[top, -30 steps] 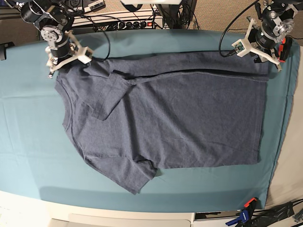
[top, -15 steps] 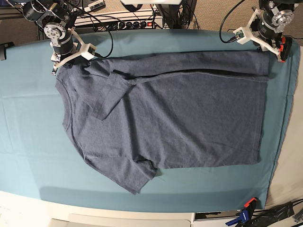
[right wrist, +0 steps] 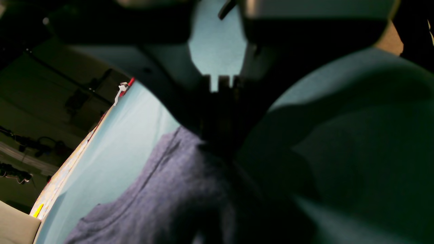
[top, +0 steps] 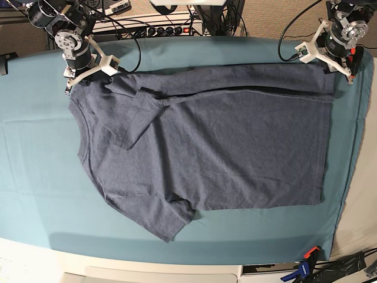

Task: Fold the T-shirt properly
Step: 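Pull the held shirt edge toward the arms with both grippers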

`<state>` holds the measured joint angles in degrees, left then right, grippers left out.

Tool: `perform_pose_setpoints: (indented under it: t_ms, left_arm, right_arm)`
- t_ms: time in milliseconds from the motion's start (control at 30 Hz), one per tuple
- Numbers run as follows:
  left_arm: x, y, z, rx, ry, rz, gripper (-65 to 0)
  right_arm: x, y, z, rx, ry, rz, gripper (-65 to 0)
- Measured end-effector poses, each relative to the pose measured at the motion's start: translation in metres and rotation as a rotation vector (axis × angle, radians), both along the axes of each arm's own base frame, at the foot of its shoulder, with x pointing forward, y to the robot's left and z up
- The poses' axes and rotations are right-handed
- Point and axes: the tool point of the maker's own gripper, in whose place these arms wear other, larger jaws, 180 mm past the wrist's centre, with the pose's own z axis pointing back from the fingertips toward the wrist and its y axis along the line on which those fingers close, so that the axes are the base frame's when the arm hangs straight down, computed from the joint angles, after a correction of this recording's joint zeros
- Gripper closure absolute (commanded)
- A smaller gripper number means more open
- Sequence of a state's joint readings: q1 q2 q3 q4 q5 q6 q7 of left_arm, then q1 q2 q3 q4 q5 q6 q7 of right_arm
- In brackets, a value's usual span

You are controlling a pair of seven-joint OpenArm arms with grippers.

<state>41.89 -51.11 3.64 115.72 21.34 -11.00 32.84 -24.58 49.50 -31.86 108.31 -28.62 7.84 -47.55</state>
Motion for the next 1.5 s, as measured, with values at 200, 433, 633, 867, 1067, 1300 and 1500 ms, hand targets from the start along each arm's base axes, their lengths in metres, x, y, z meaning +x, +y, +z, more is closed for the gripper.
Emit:
perform_pose_setpoints:
  t_ms: [200,433,633,867,1067,1300,1500]
  left_arm:
    - [-0.003,0.003,-0.01,-0.024,0.019,0.009,-21.1]
    - [0.003,0.007,-0.012,-0.023,0.004,0.021,-21.1]
    - [0.012,0.006,-0.009,-0.031,-0.012,0.022,-21.1]
    - [0.013,0.005,-0.009,-0.047,-0.013,0.031,0.0]
    - [0.013,0.005,-0.009,-0.047,-0.013,0.031,0.0]
    - [0.012,0.01,-0.01,-0.026,-0.007,0.049,0.0]
    - [-0.001,0.006,-0.008,-0.027,0.001,0.059,0.0]
  right_arm:
    - [0.0,0.0,0.0,-0.001,0.0,0.0,0.0]
    - [0.002,0.0,0.001,-0.011,-0.007,0.01,0.0]
    - [0.003,0.0,0.002,-0.012,-0.007,0.011,0.0]
    - [0.003,0.0,0.002,-0.013,-0.007,0.011,0.0]
    - [0.004,-0.001,0.003,-0.029,-0.014,0.024,0.0]
    - [0.002,-0.003,0.004,-0.052,-0.018,0.03,0.0]
    - [-0.012,-0.008,0.011,-0.091,-0.035,0.046,0.0]
